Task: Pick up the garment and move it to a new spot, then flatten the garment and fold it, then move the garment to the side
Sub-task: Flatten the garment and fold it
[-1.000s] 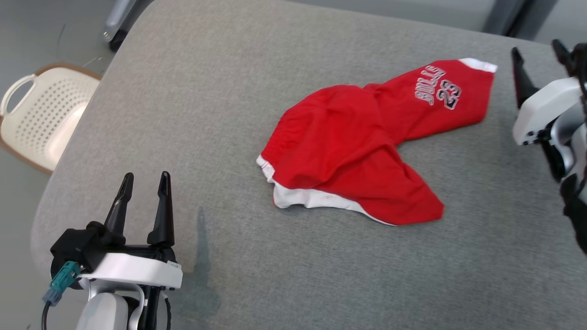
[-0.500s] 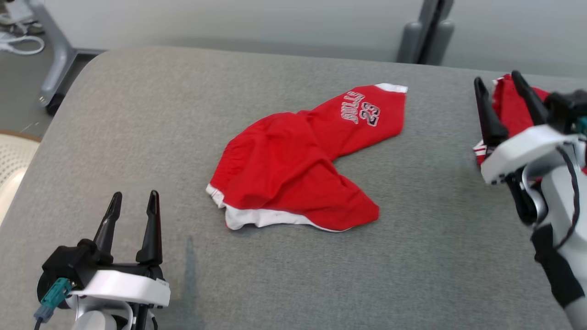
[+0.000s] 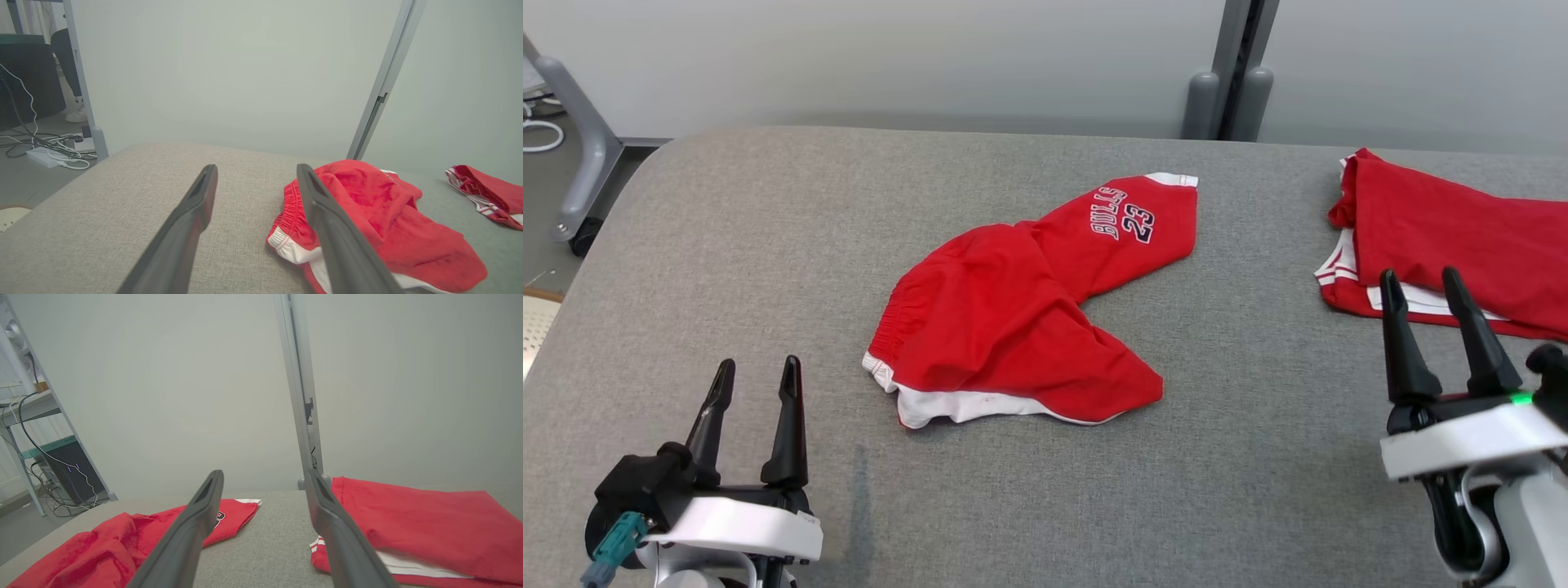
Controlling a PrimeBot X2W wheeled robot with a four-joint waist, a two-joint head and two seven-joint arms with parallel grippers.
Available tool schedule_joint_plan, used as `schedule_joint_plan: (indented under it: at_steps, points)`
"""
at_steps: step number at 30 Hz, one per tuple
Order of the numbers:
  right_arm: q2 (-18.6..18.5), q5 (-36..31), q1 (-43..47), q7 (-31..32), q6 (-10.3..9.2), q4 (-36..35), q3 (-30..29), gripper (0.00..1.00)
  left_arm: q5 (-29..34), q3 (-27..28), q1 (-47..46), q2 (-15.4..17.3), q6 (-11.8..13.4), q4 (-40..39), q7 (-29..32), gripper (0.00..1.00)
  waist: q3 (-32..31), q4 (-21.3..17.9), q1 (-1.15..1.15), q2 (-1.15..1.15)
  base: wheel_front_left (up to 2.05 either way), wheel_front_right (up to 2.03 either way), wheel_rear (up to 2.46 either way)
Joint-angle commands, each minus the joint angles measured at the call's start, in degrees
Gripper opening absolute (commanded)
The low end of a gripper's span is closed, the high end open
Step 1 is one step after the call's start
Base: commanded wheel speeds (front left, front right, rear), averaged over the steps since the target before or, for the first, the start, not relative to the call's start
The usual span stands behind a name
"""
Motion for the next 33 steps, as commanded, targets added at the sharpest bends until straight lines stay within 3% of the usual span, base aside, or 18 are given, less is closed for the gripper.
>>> schedule_joint_plan:
  at_steps: [1, 6, 12, 33]
  points:
    - [0.24, 0.04, 1.71, -0.03, 0.02, -2.16, -0.5, 1.0, 0.49, 0.38, 0.6, -0.05, -0.08, -0.11, -0.29, 1.0, -0.16, -0.37, 0.0, 0.0, 0.0, 0.0, 0.0]
    - [2.33, 0.94, 9.45, -0.03, 0.02, -7.63, -0.93, 1.0, 0.04, -0.63, -0.1, -0.17, -0.08, 0.39, -0.29, 1.0, -0.63, -0.21, 0.0, 0.0, 0.0, 0.0, 0.0]
    - [4.85, 3.82, 13.75, -0.03, 0.02, -8.26, -0.57, 1.0, -0.42, -0.55, 1.06, -0.44, -0.08, 0.63, -0.29, 1.0, -1.4, -1.07, 0.0, 0.0, 0.0, 0.0, 0.0]
    - [1.85, 3.69, 11.7, -0.03, 0.02, -3.13, 6.47, 1.0, -0.45, -1.36, 1.04, -0.42, -0.08, 1.11, -0.29, 1.0, -1.65, 0.67, 0.0, 0.0, 0.0, 0.0, 0.0]
